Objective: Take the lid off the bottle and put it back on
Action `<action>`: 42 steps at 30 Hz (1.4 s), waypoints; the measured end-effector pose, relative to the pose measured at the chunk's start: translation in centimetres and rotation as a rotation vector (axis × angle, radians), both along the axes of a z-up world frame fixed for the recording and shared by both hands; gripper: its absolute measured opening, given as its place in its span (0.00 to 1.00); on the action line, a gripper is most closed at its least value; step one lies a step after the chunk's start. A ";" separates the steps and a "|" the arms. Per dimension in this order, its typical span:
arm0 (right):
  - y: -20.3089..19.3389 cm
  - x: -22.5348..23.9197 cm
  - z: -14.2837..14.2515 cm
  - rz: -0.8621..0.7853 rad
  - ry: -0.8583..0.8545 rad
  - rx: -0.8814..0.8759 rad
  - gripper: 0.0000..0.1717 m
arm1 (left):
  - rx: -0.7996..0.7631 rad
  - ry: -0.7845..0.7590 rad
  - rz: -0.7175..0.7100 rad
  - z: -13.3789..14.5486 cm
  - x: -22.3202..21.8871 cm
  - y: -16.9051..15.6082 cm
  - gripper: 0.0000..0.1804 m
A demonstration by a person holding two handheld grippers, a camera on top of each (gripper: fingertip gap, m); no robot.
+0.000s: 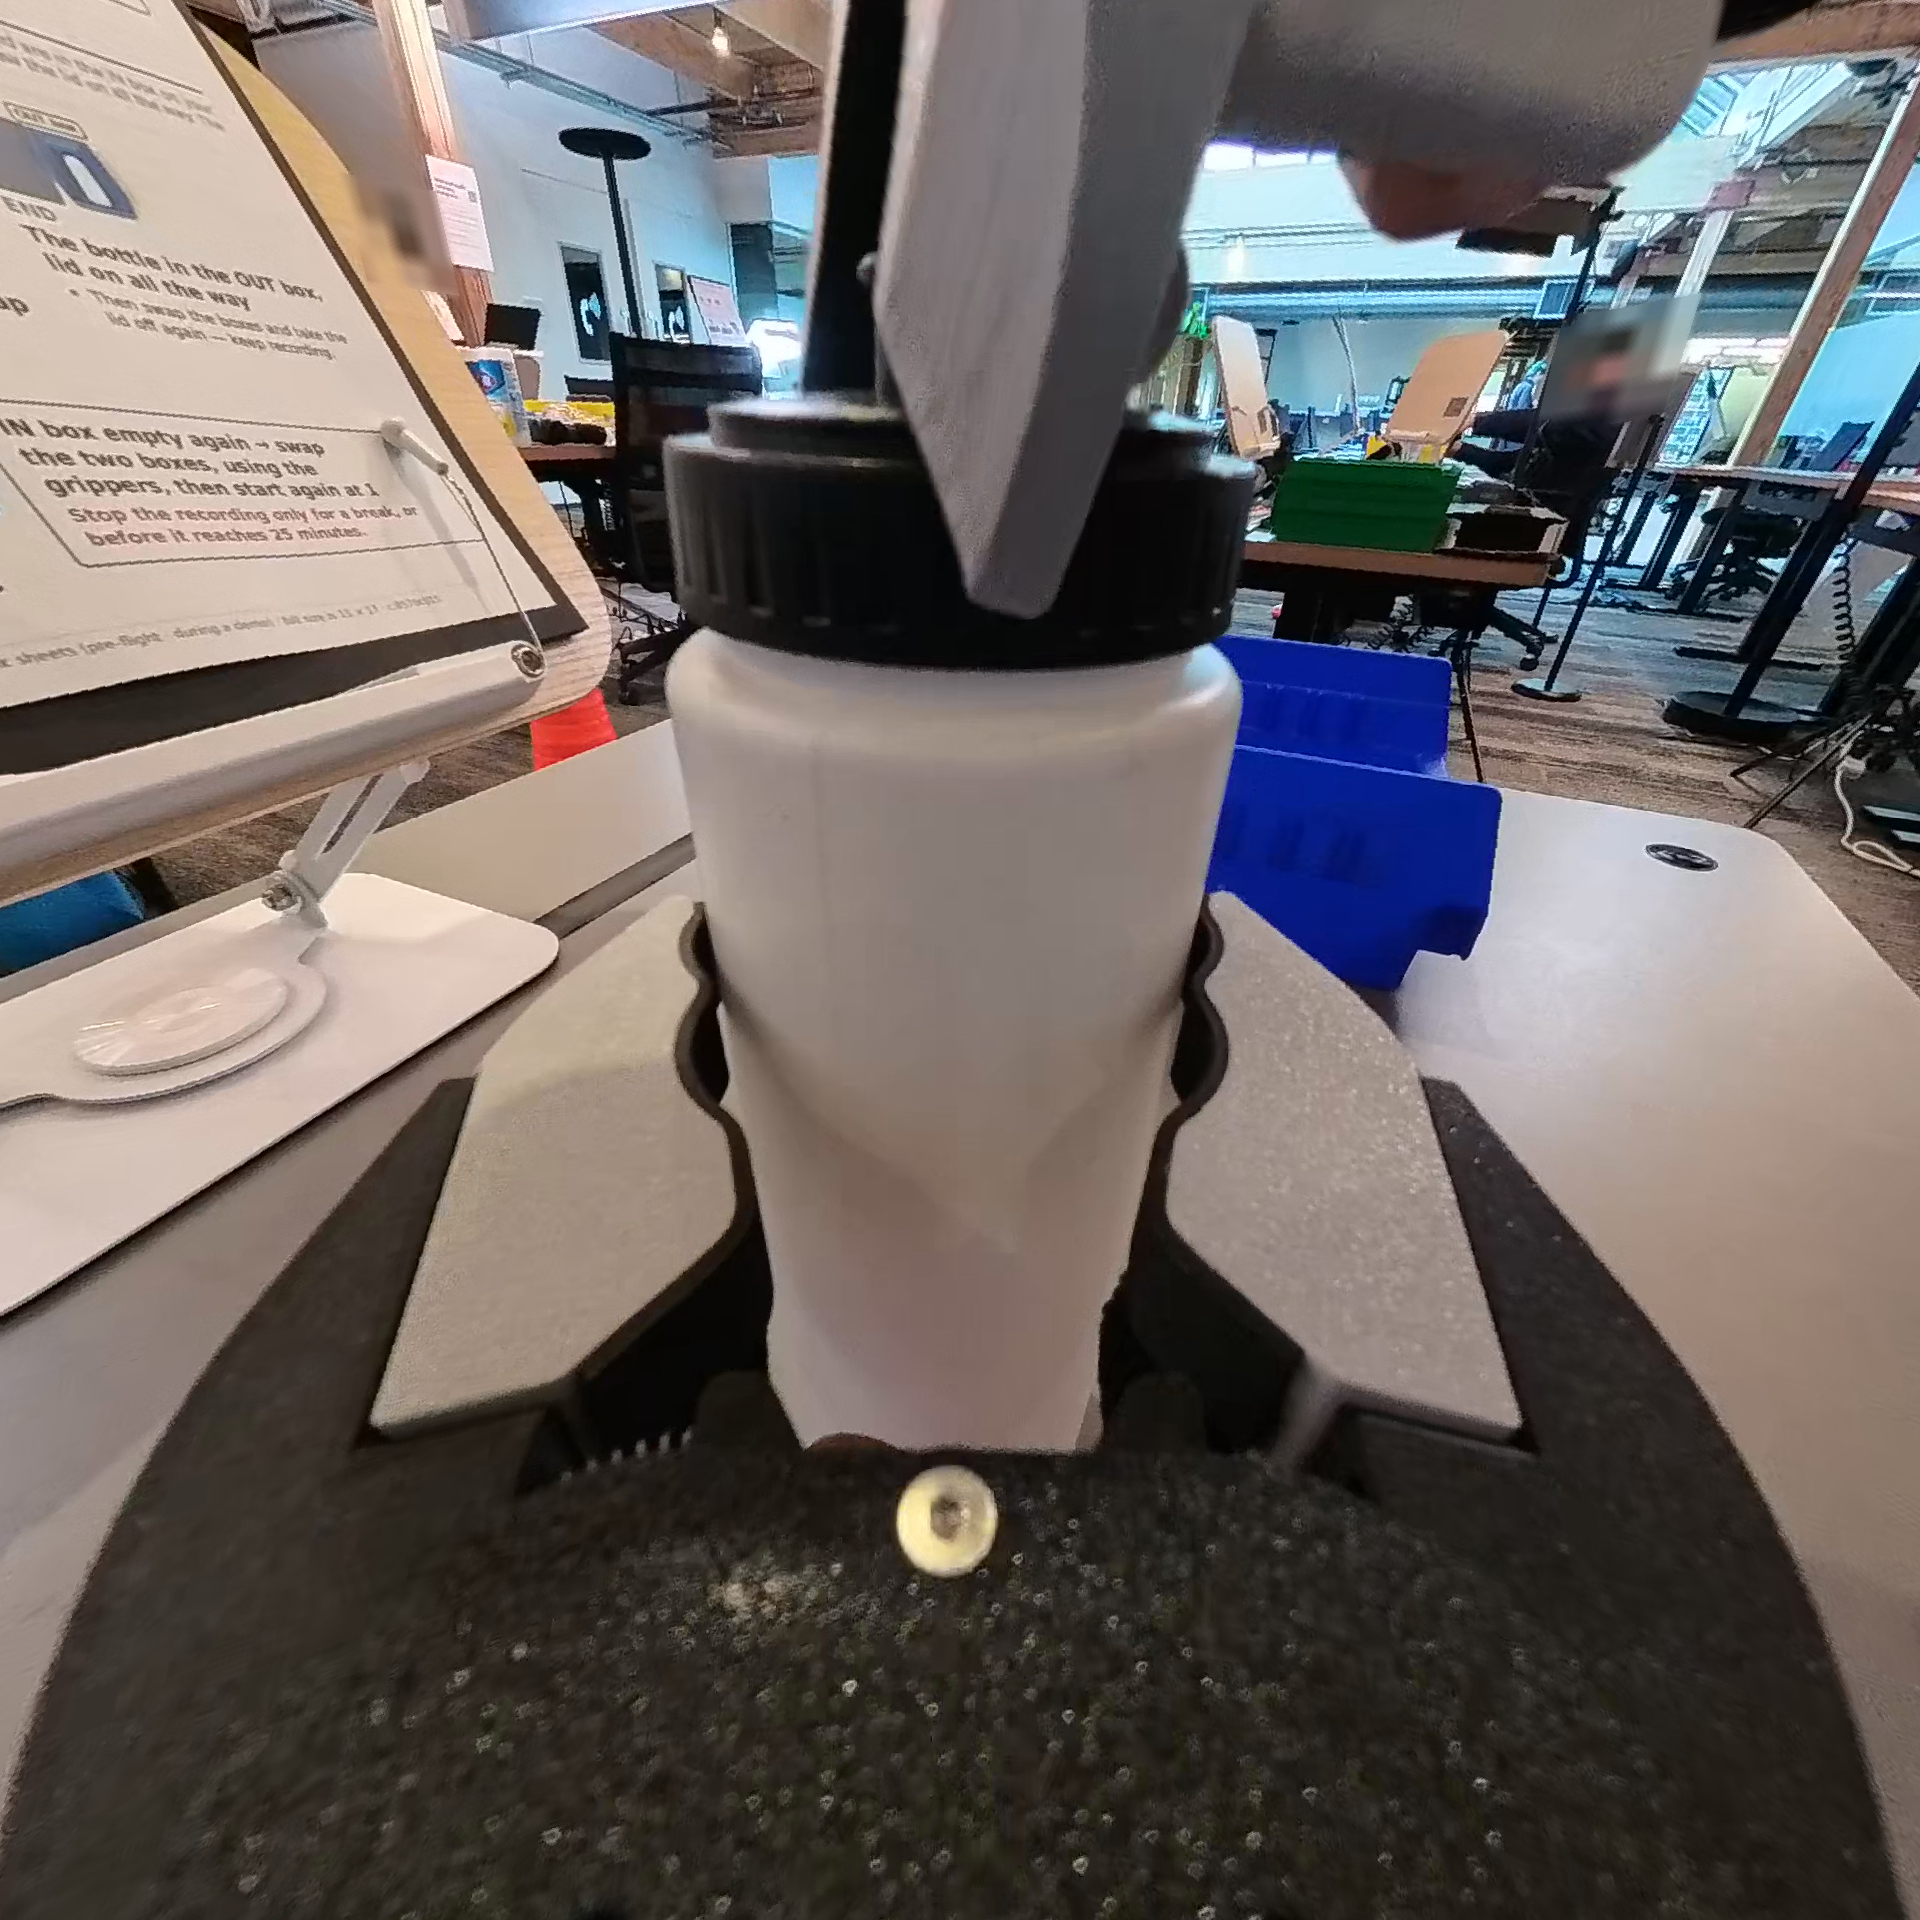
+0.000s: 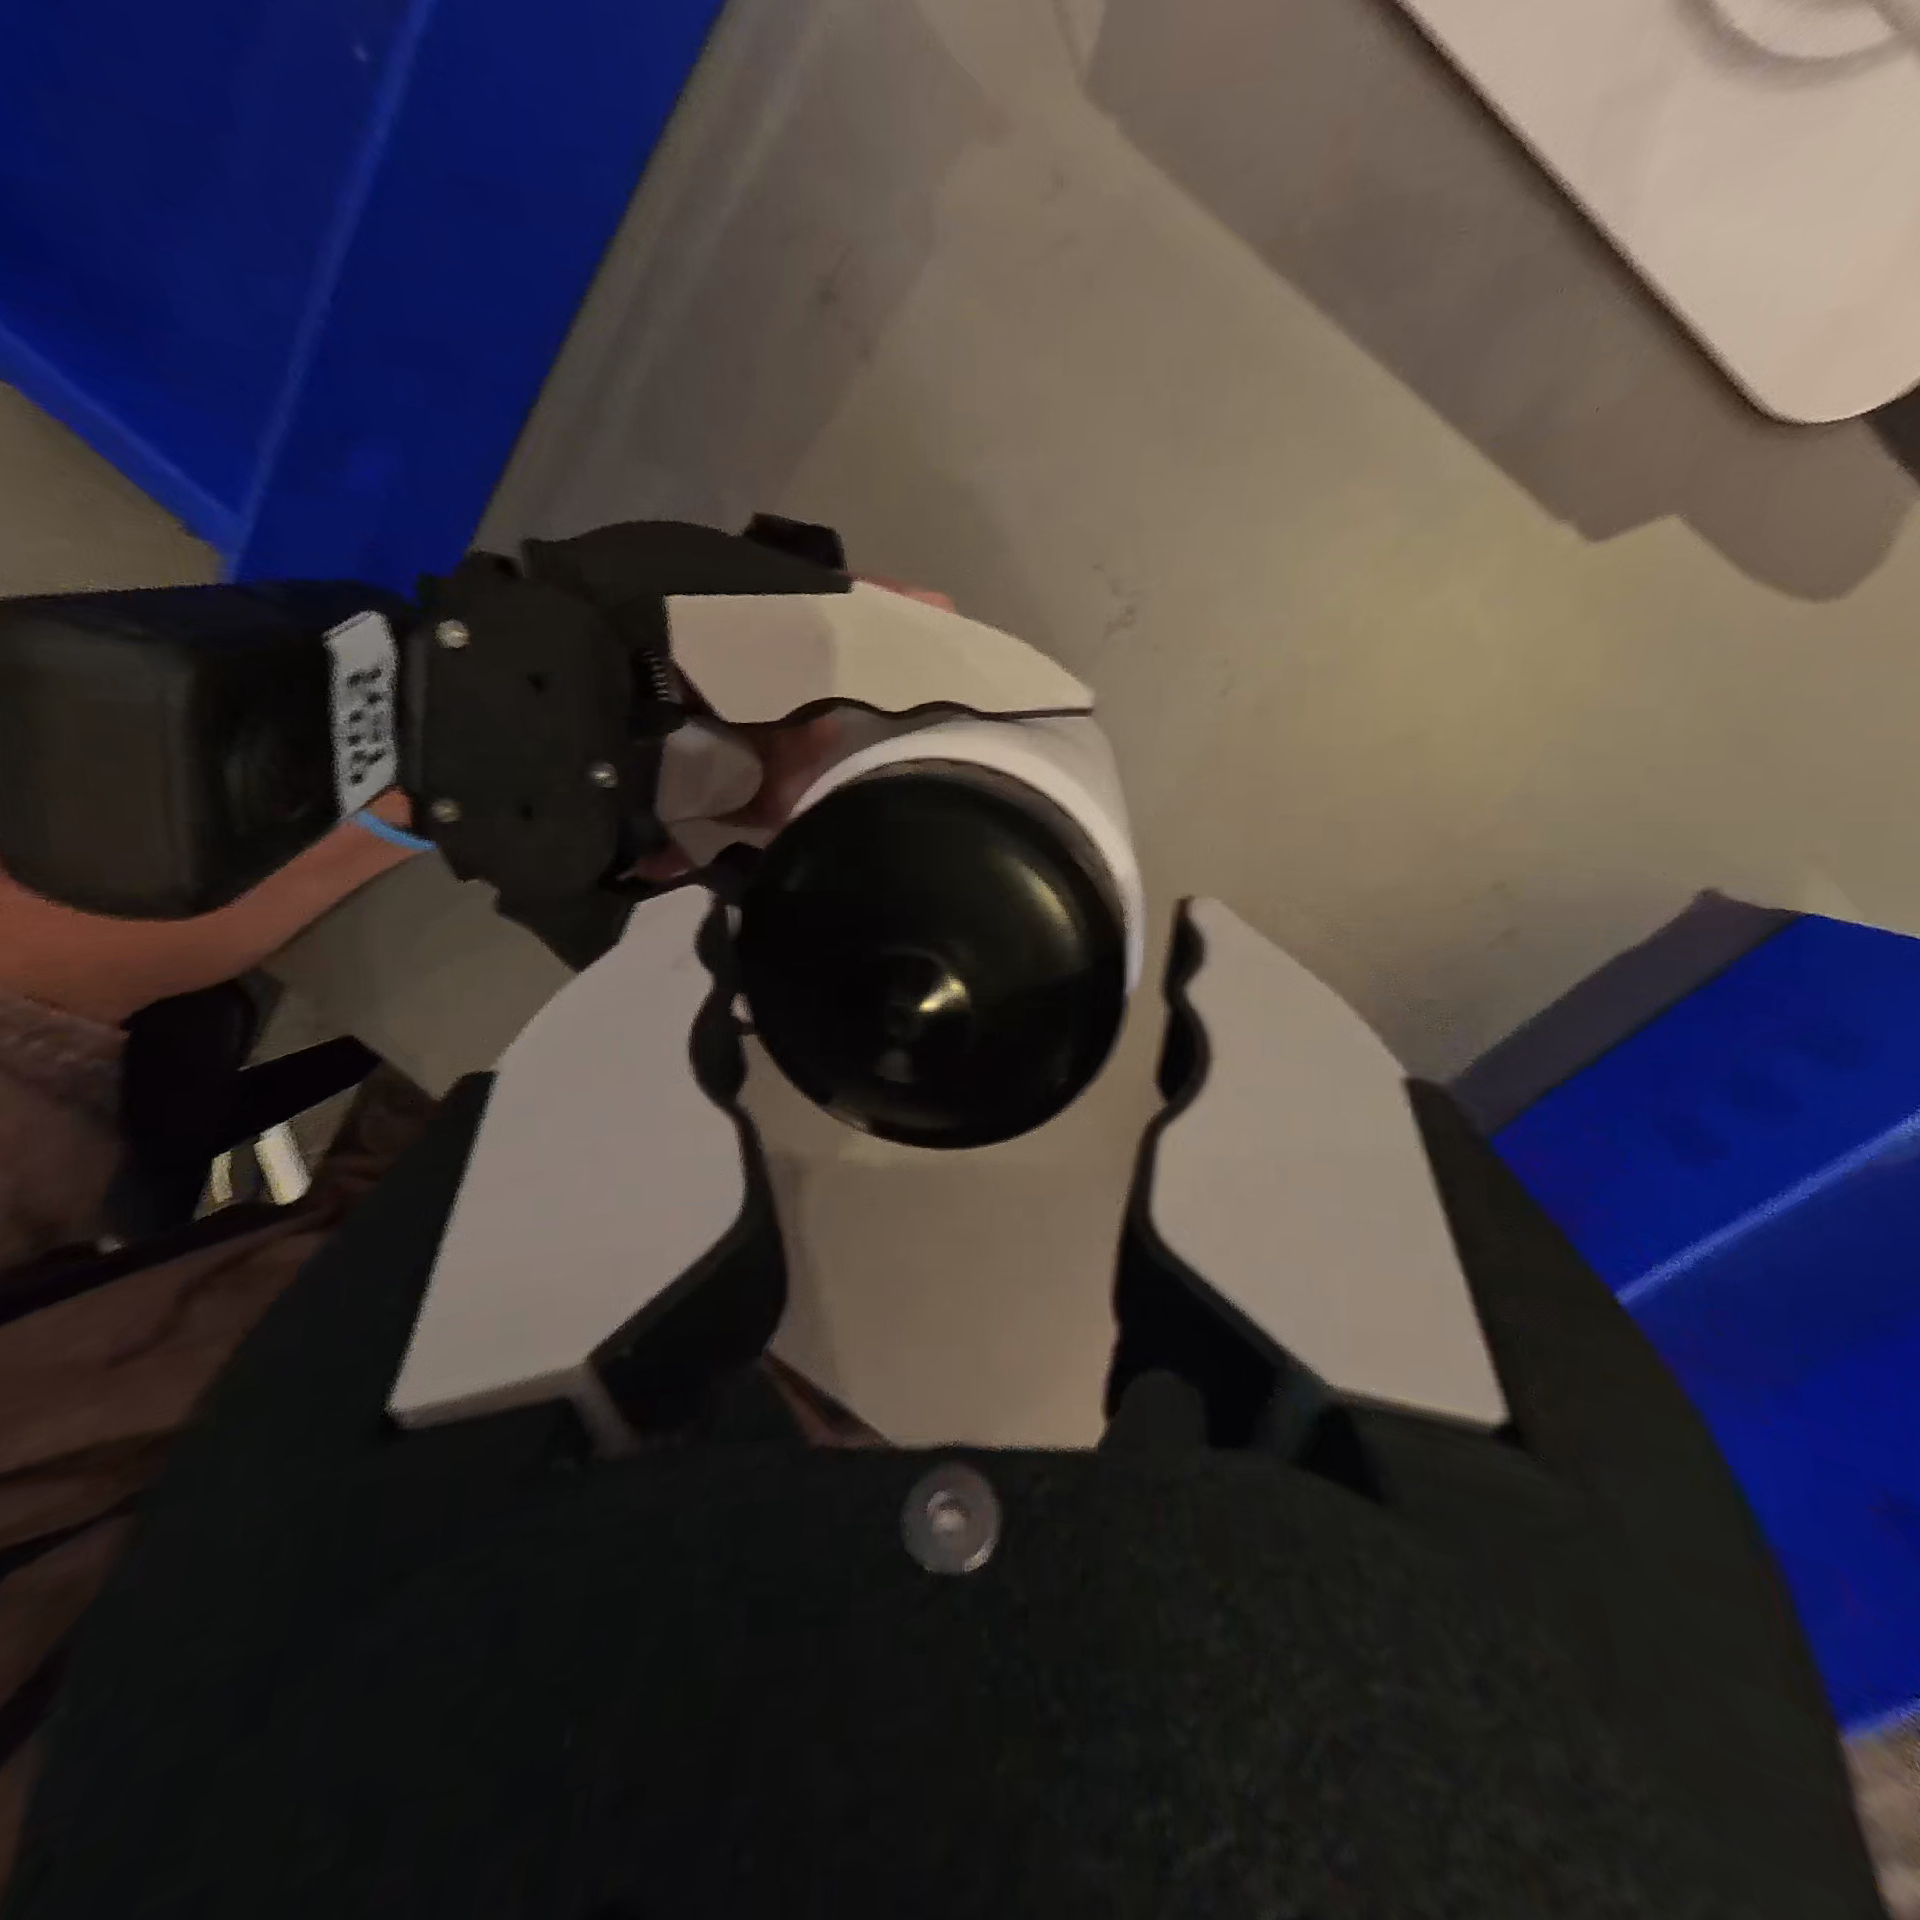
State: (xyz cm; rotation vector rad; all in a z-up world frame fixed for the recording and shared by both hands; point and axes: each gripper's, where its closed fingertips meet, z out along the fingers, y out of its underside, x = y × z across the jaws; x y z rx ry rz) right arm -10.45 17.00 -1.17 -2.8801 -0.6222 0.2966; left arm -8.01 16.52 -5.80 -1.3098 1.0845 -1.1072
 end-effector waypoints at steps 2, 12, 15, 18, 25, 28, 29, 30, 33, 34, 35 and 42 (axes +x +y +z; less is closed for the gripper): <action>-0.2 -0.2 0.1 0.019 -0.008 -0.011 0.42 | 0.004 -0.001 -0.004 0.0 0.0 -0.1 0.47; -0.5 -0.1 0.5 0.588 -0.247 -0.062 0.41 | 0.004 0.003 -0.021 0.0 0.0 -0.2 0.47; -0.5 -0.2 0.8 0.980 -0.401 -0.004 0.40 | 0.000 0.003 -0.024 0.0 0.0 -0.2 0.47; -0.7 -0.1 0.9 1.359 -0.564 0.028 0.39 | 0.001 0.002 -0.031 -0.1 0.0 -0.2 0.47; -0.7 -0.2 1.1 1.621 -0.795 0.038 0.39 | -0.005 0.001 -0.041 -0.1 -0.1 -0.3 0.47; -0.8 -2.2 2.3 1.501 -0.668 0.172 0.48 | -0.004 0.004 -0.039 -0.1 -0.1 -0.3 0.47; -0.9 -3.0 3.0 1.421 -0.590 0.215 0.51 | -0.003 0.005 -0.038 -0.1 -0.1 -0.4 0.47; -0.5 -3.8 3.8 1.318 -0.515 0.283 0.54 | -0.003 0.005 -0.038 -0.1 -0.1 -0.4 0.47; 2.0 -3.9 5.8 0.846 -0.329 0.402 0.68 | -0.004 0.004 -0.036 -0.1 -0.1 -0.4 0.47; 2.0 -3.4 5.6 0.683 -0.261 0.355 0.69 | -0.005 0.003 -0.036 -0.1 -0.1 -0.4 0.47; 1.9 -2.9 5.2 0.539 -0.199 0.300 0.70 | -0.007 0.001 -0.037 -0.1 -0.1 -0.4 0.47; 0.3 0.8 1.0 0.074 -0.140 0.039 0.72 | -0.010 0.000 -0.038 -0.1 -0.1 -0.3 0.47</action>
